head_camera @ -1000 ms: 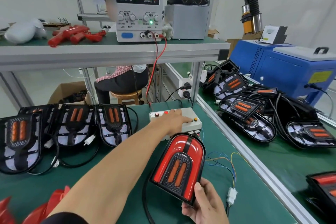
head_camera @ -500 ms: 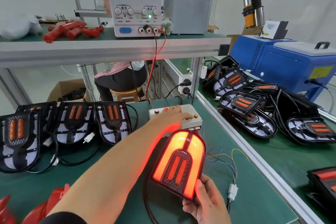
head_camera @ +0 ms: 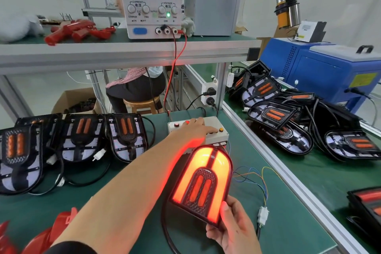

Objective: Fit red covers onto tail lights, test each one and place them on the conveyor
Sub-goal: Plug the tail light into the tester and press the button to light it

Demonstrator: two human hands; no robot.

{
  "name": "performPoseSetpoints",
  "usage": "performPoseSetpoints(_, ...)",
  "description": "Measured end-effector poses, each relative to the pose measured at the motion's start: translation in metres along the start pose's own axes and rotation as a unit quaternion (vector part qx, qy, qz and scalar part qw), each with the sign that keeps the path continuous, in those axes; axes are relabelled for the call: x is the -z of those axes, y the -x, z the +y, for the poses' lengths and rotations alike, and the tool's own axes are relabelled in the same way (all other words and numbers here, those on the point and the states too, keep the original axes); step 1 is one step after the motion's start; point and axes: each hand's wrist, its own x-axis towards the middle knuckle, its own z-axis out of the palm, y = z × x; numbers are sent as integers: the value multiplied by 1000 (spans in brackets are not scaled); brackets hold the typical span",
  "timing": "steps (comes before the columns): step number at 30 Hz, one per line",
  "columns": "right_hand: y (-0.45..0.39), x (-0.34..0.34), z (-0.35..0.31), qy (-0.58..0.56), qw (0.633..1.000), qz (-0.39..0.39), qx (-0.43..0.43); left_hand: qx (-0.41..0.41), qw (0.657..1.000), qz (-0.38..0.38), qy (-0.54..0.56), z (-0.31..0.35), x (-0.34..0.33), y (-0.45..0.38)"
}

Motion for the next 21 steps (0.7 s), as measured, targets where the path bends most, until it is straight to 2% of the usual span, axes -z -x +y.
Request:
performPoseSetpoints(4, 1, 0, 0, 0, 1000, -9, 7, 4, 999, 3, 37, 2, 2, 1)
performPoseSetpoints(8, 2, 0, 1, 13, 1000, -20, 12, 25, 979, 66, 193, 3, 6, 12)
performPoseSetpoints(13, 0, 2, 4, 96, 995, -28, 20, 77, 906, 244, 338, 2, 9, 57)
performPoseSetpoints(17, 1, 2, 6, 226, 971, -53, 48, 92, 861, 288, 410, 7, 7, 104)
performPoseSetpoints(21, 4, -4, 5, 274, 959, -62, 45, 111, 822, 310, 464, 21, 3, 154)
